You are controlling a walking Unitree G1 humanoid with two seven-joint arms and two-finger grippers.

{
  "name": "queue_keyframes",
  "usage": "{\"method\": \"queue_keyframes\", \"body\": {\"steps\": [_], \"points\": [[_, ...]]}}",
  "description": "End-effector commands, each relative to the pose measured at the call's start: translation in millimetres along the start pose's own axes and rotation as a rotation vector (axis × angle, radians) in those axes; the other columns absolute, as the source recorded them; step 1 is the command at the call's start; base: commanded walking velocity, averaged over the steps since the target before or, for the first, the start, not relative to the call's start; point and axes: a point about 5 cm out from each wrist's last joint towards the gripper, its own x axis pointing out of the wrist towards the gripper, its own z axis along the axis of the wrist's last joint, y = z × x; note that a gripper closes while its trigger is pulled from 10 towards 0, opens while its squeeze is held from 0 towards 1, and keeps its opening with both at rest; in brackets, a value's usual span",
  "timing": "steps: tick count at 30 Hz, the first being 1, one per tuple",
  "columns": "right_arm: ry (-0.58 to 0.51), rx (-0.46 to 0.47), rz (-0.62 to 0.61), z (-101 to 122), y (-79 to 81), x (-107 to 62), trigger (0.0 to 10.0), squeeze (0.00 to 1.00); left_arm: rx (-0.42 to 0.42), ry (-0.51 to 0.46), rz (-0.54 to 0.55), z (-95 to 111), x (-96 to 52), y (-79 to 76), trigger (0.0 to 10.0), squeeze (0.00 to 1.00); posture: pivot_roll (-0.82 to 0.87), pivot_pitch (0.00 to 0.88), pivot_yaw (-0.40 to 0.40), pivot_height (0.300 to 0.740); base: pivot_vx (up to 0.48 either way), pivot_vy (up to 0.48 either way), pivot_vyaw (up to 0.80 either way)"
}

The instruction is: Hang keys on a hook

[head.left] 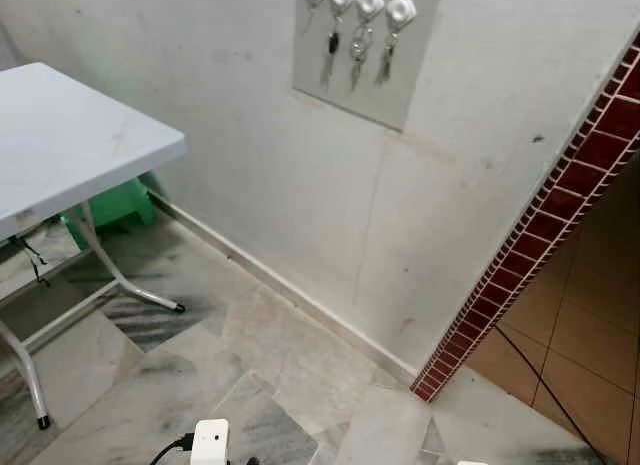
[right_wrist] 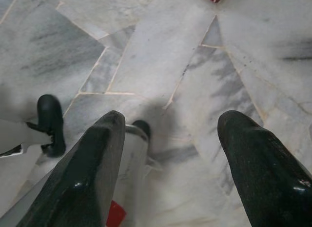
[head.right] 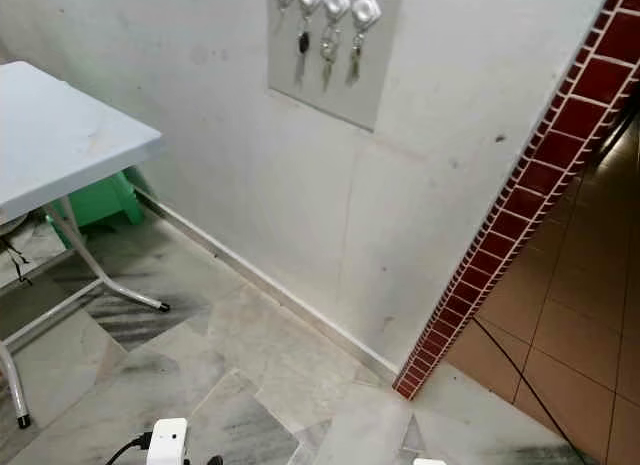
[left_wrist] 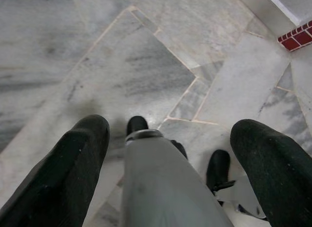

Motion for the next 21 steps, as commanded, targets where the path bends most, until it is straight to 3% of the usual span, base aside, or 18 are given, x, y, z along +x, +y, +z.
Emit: {"method": "queue_keyframes", "body": {"steps": [1, 3, 21], "points": [[0.007, -0.001, -0.006, -1.7, -1.8, -0.6, 10.0, 0.00, 0.004, 0.015, 0.001, -3.3, -0.8, 2.0, 10.0, 0.00, 0.00, 0.029, -0.047, 0.740, -0.274, 0.398, 0.00], [0.008, -0.004, -0.006, -1.7, -1.6, -0.6, 10.0, 0.00, 0.034, 0.020, 0.004, -3.0, -0.7, 2.5, 10.0, 0.00, 0.00, 0.025, -0.046, 0.740, 0.000, 0.000, 0.00], [0.007, 0.000, -0.013, -2.3, -1.7, -0.8, 10.0, 0.00, 0.028, 0.028, 0.014, -2.7, -0.5, 3.8, 10.0, 0.00, 0.00, 0.012, -0.044, 0.740, 0.000, 0.000, 0.00]]}}
